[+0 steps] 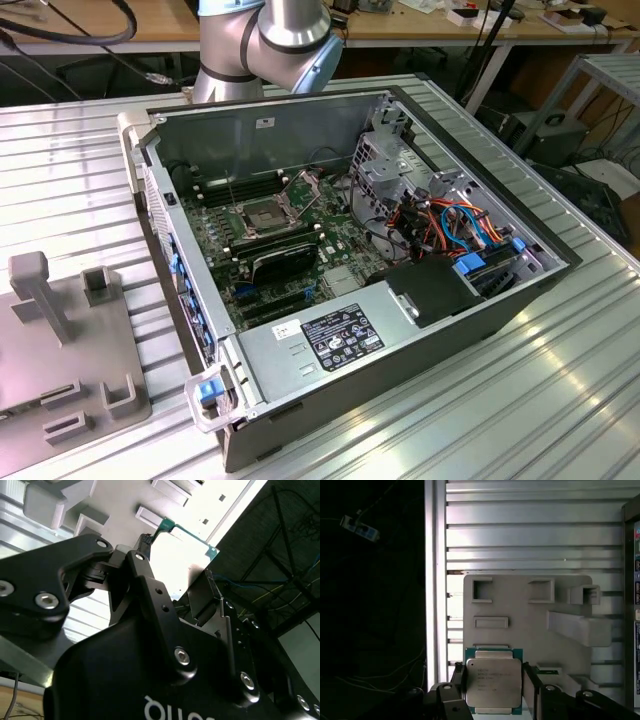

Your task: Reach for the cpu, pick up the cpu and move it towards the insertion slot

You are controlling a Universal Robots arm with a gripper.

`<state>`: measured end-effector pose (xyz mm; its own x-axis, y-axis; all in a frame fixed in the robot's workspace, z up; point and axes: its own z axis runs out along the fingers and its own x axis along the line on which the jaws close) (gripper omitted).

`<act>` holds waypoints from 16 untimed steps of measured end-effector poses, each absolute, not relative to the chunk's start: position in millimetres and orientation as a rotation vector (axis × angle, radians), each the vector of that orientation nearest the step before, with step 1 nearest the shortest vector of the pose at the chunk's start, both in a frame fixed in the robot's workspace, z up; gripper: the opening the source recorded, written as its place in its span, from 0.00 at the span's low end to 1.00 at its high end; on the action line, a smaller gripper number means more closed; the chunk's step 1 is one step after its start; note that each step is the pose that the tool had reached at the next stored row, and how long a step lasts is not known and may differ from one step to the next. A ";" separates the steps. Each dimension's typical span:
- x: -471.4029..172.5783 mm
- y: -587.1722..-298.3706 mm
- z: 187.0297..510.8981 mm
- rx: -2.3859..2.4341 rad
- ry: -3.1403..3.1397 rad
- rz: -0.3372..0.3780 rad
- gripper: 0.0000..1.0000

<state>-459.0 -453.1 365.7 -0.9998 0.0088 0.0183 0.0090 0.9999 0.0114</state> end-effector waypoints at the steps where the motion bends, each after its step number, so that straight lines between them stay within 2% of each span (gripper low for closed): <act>1: -459.0 -453.1 367.3 -0.014 -3.123 -0.018 0.55; 16: -459.0 -453.1 396.6 -0.014 -3.123 -0.018 0.55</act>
